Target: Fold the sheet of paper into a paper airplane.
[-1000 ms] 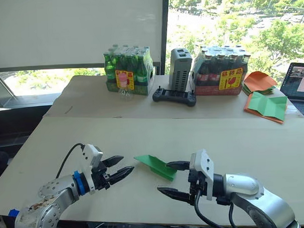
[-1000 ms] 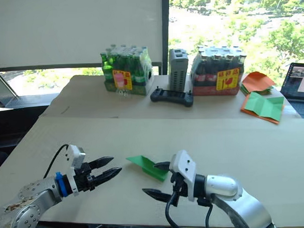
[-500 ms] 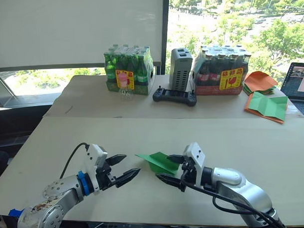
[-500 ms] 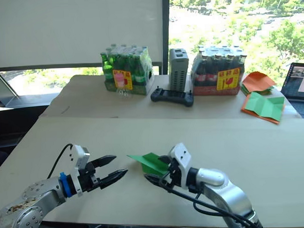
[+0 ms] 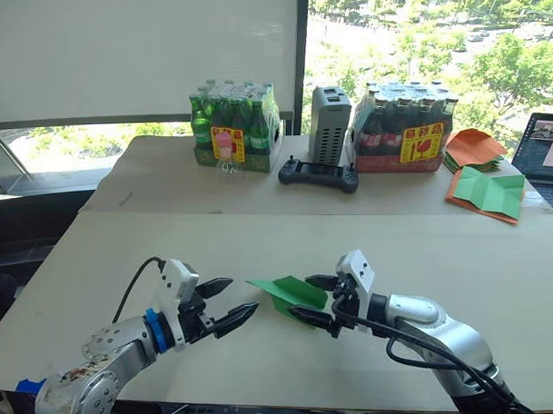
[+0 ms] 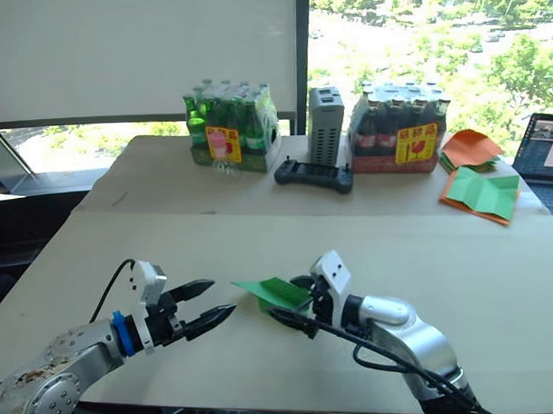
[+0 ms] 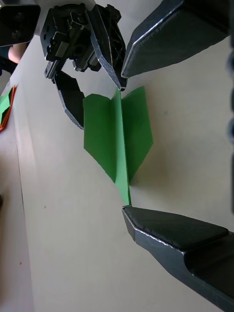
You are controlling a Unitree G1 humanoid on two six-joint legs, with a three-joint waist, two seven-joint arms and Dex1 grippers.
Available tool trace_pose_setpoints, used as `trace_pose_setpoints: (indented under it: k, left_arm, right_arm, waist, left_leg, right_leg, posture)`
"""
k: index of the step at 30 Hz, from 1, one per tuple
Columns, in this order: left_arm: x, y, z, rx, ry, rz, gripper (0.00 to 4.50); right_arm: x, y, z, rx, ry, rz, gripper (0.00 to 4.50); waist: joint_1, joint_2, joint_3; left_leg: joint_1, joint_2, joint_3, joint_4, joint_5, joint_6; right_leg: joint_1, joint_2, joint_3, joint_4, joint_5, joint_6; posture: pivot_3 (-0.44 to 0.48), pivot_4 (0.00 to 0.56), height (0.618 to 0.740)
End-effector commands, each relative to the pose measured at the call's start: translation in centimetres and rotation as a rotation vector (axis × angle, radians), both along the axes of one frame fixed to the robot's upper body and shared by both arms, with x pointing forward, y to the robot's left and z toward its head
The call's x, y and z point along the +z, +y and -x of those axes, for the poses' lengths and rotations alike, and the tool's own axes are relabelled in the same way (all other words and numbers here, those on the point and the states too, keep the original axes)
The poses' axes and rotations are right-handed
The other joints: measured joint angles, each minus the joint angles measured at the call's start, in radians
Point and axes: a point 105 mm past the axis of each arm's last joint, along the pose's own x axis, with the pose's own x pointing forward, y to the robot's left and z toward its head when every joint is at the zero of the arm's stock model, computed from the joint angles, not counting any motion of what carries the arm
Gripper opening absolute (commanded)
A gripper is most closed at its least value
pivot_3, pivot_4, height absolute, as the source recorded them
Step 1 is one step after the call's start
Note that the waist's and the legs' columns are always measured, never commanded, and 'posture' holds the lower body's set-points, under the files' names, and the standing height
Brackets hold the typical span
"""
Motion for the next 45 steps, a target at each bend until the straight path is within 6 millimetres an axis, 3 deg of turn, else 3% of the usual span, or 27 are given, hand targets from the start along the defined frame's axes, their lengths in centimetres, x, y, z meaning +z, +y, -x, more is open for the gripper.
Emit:
trace_pose_setpoints:
  k: [1, 5, 8, 11, 18, 24, 35, 39, 43, 45]
  left_arm:
    - [1.1, -0.6, 0.1, -0.028, -0.054, 0.004, 4.48]
    - [1.4, -0.5, -0.1, -0.037, -0.041, 0.011, 4.48]
    - [1.3, -0.7, 0.2, -0.064, -0.032, 0.002, 4.48]
    - [1.0, -0.9, 0.6, -0.07, -0.022, 0.005, 4.48]
    - [1.5, -1.5, 0.3, -0.07, -0.033, 0.017, 4.48]
    - [2.2, -2.2, 0.4, -0.083, -0.035, 0.019, 4.48]
    - [2.8, -2.4, 0.1, -0.074, -0.032, 0.02, 4.48]
    - [2.6, -2.3, 0.2, -0.072, -0.027, 0.025, 4.48]
    - [2.2, -2.1, 0.4, -0.07, -0.018, 0.022, 4.48]
    - [2.0, -2.0, 0.5, -0.068, -0.015, 0.023, 4.5]
  right_arm:
    - [1.3, -0.1, -0.4, 0.001, -0.071, -0.015, 4.5]
    - [4.8, 0.6, 1.1, 0.11, -0.102, -0.159, 4.5]
    - [4.6, 1.6, 3.7, 0.254, -0.054, -0.142, 4.5]
    - [3.3, 2.2, 4.0, 0.253, -0.025, -0.096, 4.5]
    - [0.4, 1.1, 1.1, 0.11, -0.014, 0.006, 4.5]
    - [1.0, 0.1, -1.1, 0.022, 0.023, -0.057, 4.5]
    - [1.6, -0.2, -1.6, 0.014, 0.034, -0.068, 4.5]
    - [1.4, -0.2, -1.5, 0.029, -0.028, 0.0, 4.5]
    - [2.5, 0.4, -1.1, 0.059, -0.192, 0.029, 4.5]
    - [2.8, 0.6, -0.8, 0.079, -0.265, 0.062, 3.97]
  waist:
    - [-0.001, 0.0, 0.0]
    - [0.001, 0.001, 0.001]
    - [0.0, 0.001, 0.001]
    - [-0.001, 0.001, 0.001]
    - [0.001, 0.001, 0.001]
    - [-0.001, 0.001, 0.001]
    - [-0.001, 0.001, 0.001]
    - [0.0, 0.001, 0.001]
    - [-0.002, 0.001, 0.001]
    - [-0.002, 0.001, 0.001]
  left_leg:
    - [0.0, 0.0, 0.0, 0.0, 0.0, 0.0]
    - [0.0, 0.0, 0.0, 0.0, 0.0, 0.0]
    - [0.0, 0.0, 0.0, 0.0, 0.0, 0.0]
    - [0.0, 0.0, 0.0, -0.002, 0.0, 0.0]
    - [0.001, 0.0, 0.0, -0.002, 0.0, 0.0]
    - [0.001, 0.0, 0.0, -0.003, 0.0, -0.001]
    - [0.001, 0.0, 0.0, -0.003, 0.001, -0.001]
    - [0.001, 0.0, 0.0, -0.003, 0.001, -0.001]
    - [0.001, 0.0, 0.0, -0.003, 0.001, -0.001]
    - [0.001, 0.0, 0.0, -0.003, 0.001, -0.001]
  right_leg:
    - [0.0, 0.0, 0.0, 0.0, 0.0, 0.0]
    - [0.0, 0.0, 0.0, 0.0, 0.0, 0.0]
    - [0.0, 0.0, 0.0, -0.001, 0.0, 0.0]
    - [0.0, 0.0, 0.0, -0.001, 0.0, 0.0]
    - [0.001, -0.001, 0.0, -0.001, 0.0, 0.0]
    - [0.0, 0.0, 0.0, -0.001, 0.0, 0.0]
    - [0.0, 0.0, 0.0, -0.001, 0.0, 0.0]
    - [0.0, 0.0, 0.0, -0.001, 0.0, 0.0]
    - [0.0, 0.0, 0.0, -0.001, 0.0, 0.0]
    - [0.0, 0.0, 0.0, -0.001, 0.0, 0.0]
  posture:
    - [0.0, 0.15, 0.675]
    - [0.0, 0.15, 0.675]
    - [0.0, 0.15, 0.675]
    - [0.0, 0.15, 0.675]
    - [0.0, 0.15, 0.675]
    - [0.0, 0.15, 0.675]
    - [0.0, 0.15, 0.675]
    - [0.0, 0.15, 0.675]
    - [0.0, 0.15, 0.675]
    - [0.0, 0.15, 0.675]
